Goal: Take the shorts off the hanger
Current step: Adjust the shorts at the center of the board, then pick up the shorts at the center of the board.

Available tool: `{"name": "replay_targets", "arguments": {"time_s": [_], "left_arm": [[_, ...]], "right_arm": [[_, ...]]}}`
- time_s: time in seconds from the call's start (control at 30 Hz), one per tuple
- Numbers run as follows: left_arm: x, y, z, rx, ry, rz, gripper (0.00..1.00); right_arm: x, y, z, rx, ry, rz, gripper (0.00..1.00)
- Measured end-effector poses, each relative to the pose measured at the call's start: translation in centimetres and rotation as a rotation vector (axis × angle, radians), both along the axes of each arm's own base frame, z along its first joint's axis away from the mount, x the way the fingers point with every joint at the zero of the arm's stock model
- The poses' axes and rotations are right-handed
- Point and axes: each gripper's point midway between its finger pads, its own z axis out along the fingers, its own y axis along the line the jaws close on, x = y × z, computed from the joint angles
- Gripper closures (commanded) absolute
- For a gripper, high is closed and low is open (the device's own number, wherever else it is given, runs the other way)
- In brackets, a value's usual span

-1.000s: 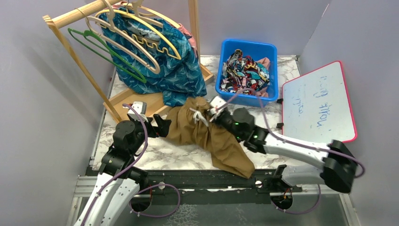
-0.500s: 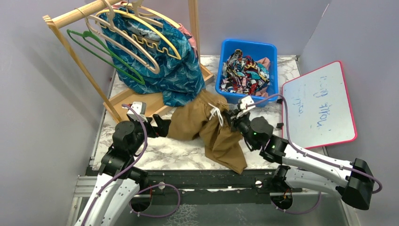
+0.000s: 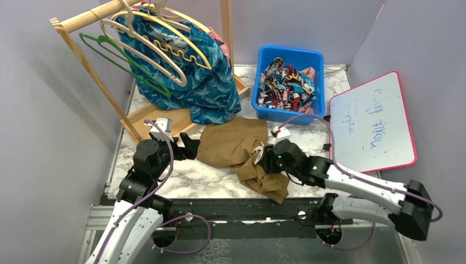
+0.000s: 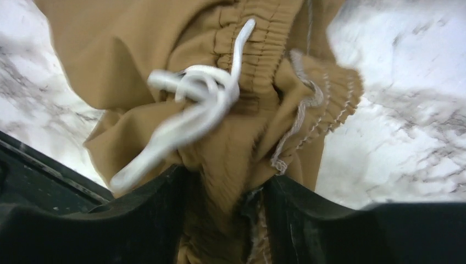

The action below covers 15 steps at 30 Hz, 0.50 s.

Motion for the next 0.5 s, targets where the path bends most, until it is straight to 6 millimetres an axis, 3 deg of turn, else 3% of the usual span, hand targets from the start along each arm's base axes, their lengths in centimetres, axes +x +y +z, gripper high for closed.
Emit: {"name": "replay_targets", "arguments": {"time_s": [0.1, 0.23, 0.5], "left_arm": [[0.0, 0.0, 0.0, 0.000, 0.000, 0.000, 0.05], [0.0, 0.0, 0.0, 0.000, 0.000, 0.000, 0.05], [0.0, 0.0, 0.0, 0.000, 0.000, 0.000, 0.05]], "right_arm": [[-1.3, 0.8, -3.2, -0.083, 0.129, 0.064, 0.02], [-1.5, 1.9, -4.8, -0.148, 0.213, 0.098, 0.00], [0.7, 4.5, -4.8, -0.217, 0.218, 0.114, 0.00]]}}
